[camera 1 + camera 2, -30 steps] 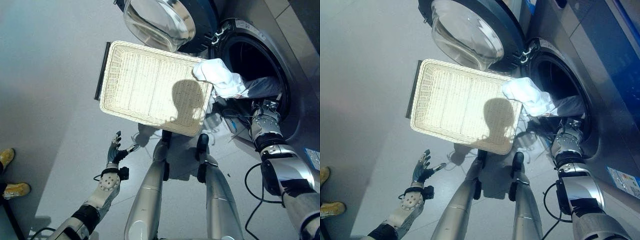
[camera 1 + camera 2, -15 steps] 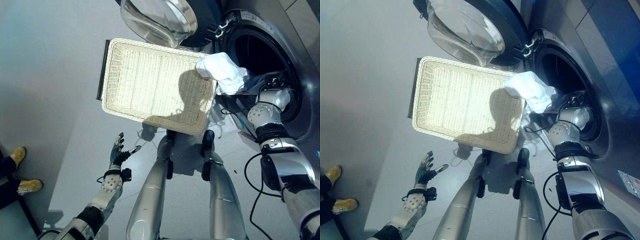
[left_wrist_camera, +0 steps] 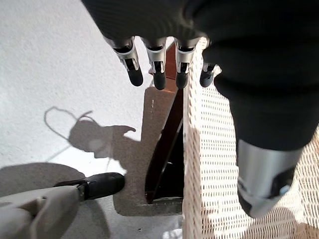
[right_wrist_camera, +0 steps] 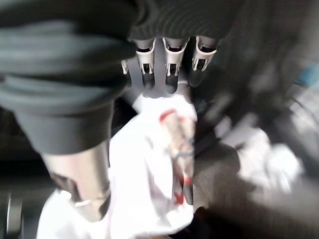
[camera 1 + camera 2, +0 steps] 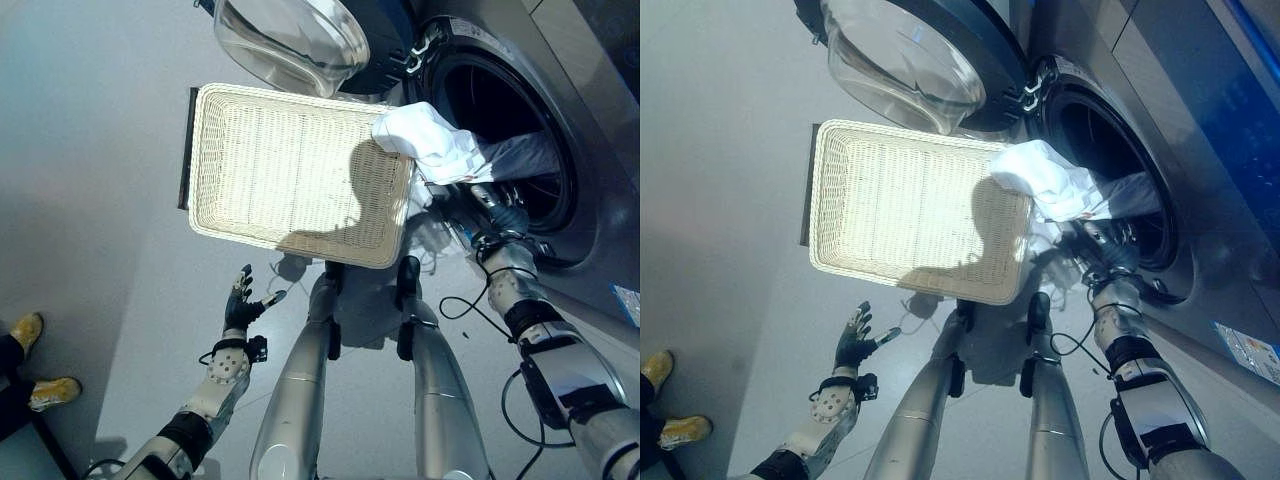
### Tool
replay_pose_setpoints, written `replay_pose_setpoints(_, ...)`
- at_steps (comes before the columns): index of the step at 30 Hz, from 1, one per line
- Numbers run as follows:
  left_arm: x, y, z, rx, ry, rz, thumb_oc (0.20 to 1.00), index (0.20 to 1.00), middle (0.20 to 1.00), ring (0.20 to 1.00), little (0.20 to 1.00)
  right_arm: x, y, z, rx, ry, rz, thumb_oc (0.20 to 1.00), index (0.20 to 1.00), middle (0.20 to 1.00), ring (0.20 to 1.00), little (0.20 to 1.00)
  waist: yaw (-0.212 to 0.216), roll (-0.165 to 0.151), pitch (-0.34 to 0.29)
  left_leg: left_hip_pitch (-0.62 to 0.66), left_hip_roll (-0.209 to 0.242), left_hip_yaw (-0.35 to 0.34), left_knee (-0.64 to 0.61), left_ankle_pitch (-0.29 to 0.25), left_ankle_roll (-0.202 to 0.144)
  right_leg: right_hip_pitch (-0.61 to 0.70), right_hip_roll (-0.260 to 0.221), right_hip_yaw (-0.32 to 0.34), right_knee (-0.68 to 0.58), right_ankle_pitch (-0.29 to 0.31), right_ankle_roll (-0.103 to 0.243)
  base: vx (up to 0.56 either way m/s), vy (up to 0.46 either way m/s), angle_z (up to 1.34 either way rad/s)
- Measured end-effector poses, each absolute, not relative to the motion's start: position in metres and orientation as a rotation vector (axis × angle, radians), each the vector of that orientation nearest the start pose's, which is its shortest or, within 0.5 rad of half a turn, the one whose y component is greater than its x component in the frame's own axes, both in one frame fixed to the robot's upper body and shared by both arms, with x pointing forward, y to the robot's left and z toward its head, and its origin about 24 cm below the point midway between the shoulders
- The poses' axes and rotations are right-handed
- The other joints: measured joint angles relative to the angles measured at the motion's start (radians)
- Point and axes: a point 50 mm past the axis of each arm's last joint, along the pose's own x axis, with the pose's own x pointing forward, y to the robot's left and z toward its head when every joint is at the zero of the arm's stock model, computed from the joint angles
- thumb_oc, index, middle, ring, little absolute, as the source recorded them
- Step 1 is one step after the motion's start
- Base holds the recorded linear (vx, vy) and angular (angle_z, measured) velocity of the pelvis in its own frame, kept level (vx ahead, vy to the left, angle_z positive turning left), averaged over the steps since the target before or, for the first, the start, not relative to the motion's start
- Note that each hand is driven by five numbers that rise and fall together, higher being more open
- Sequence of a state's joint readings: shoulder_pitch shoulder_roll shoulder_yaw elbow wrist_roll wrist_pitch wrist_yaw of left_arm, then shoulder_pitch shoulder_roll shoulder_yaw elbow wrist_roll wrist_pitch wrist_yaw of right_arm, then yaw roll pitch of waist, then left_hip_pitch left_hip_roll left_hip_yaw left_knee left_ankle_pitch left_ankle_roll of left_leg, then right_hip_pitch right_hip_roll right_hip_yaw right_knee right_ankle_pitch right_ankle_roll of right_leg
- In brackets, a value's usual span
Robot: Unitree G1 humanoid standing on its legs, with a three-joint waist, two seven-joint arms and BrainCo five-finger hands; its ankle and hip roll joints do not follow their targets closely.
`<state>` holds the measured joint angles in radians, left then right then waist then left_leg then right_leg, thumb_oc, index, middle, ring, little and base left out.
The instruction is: Put the clothes into the washing machine.
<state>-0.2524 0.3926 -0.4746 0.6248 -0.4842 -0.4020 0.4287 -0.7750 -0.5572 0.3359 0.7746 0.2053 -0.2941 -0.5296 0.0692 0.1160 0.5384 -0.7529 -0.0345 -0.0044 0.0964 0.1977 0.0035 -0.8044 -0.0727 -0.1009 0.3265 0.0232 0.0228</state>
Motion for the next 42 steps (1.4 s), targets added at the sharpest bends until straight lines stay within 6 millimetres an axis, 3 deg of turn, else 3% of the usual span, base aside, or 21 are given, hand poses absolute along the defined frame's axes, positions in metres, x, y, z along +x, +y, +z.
replay_pose_setpoints(2, 0.275, 0.191, -0.010, 0.082, 0.092, 0.206, 1.000, 1.000, 1.000, 1.000, 1.000, 0.372, -0.230, 0.177, -0.632, -0.453, -0.464, 1.000, 1.000, 1.000, 1.000, 1.000, 0.001, 0.000, 0.000, 0.000, 0.000, 0.000, -0.002, 0.001, 0.001, 0.000, 0.001, -0.001, 0.000, 0.000, -0.001, 0.00, 0.000, 0.00)
replay_pose_setpoints(5, 0.274, 0.193, -0.012, 0.086, 0.098, 0.212, 1.000, 1.000, 1.000, 1.000, 1.000, 0.374, -0.230, 0.194, -0.765, -0.521, -0.535, 1.000, 1.000, 1.000, 1.000, 1.000, 0.003, 0.000, 0.000, -0.001, 0.000, -0.001, -0.002, 0.001, 0.001, 0.000, 0.000, -0.001, -0.002, 0.000, 0.000, 0.00, 0.000, 0.00)
replay_pose_setpoints(15, 0.274, 0.194, -0.012, 0.084, 0.093, 0.208, 1.000, 1.000, 1.000, 1.000, 1.000, 0.382, -0.224, 0.210, -0.966, -0.531, -0.590, 1.000, 1.000, 1.000, 1.000, 1.000, 0.005, 0.000, 0.000, -0.010, 0.001, -0.026, -0.005, 0.003, -0.004, 0.000, 0.001, -0.021, -0.002, -0.005, 0.004, 0.00, -0.013, 0.03)
replay_pose_setpoints(19, 0.275, 0.193, -0.011, 0.087, 0.090, 0.204, 1.000, 1.000, 1.000, 1.000, 1.000, 0.392, -0.240, 0.213, -1.054, -0.365, -0.645, 1.000, 1.000, 1.000, 1.000, 1.000, 0.028, 0.000, 0.000, -0.019, 0.004, -0.052, -0.004, 0.007, -0.013, -0.001, 0.001, -0.046, 0.000, -0.011, -0.005, 0.02, -0.044, 0.12)
replay_pose_setpoints(26, 0.277, 0.191, -0.010, 0.102, 0.086, 0.169, 1.000, 1.000, 1.000, 1.000, 1.000, 0.398, -0.279, 0.197, -1.094, 0.022, -0.690, 1.000, 1.000, 1.000, 1.000, 1.000, 0.092, 0.000, 0.000, -0.036, 0.005, -0.087, 0.000, 0.009, -0.020, -0.008, -0.004, -0.084, 0.020, -0.032, -0.018, 0.04, -0.057, 0.13)
replay_pose_setpoints(34, 0.277, 0.185, -0.003, 0.100, 0.059, 0.126, 1.000, 1.000, 1.000, 1.000, 1.000, 0.400, -0.286, 0.211, -1.105, 0.149, -0.708, 1.000, 1.000, 1.000, 1.000, 1.000, 0.141, 0.004, -0.002, -0.050, -0.007, -0.114, 0.025, 0.004, -0.028, -0.022, -0.023, -0.109, 0.073, -0.070, -0.023, 0.04, -0.038, 0.12)
replay_pose_setpoints(38, 0.277, 0.188, -0.001, 0.114, 0.051, 0.121, 1.000, 1.000, 1.000, 1.000, 1.000, 0.402, -0.284, 0.216, -1.100, 0.182, -0.694, 1.000, 1.000, 1.000, 1.000, 1.000, 0.146, 0.005, -0.002, -0.059, -0.009, -0.124, 0.026, 0.003, -0.035, -0.039, -0.029, -0.114, 0.100, -0.084, -0.028, 0.02, -0.027, 0.06)
replay_pose_setpoints(40, 0.277, 0.189, 0.000, 0.116, 0.049, 0.121, 1.000, 1.000, 1.000, 1.000, 1.000, 0.401, -0.285, 0.215, -1.100, 0.206, -0.683, 0.200, 0.200, 0.200, 0.200, 0.200, 0.145, 0.005, -0.002, -0.069, -0.010, -0.133, 0.028, 0.004, -0.041, -0.049, -0.030, -0.120, 0.108, -0.088, -0.032, 0.02, -0.028, 0.09)
replay_pose_setpoints(42, 0.278, 0.186, 0.002, 0.110, 0.044, 0.111, 1.000, 1.000, 1.000, 1.000, 1.000, 0.402, -0.284, 0.216, -1.107, 0.212, -0.675, 0.200, 0.200, 0.200, 0.200, 0.200, 0.148, 0.005, -0.002, -0.081, -0.008, -0.136, 0.029, 0.006, -0.045, -0.062, -0.029, -0.122, 0.114, -0.090, -0.035, 0.00, -0.011, 0.02)
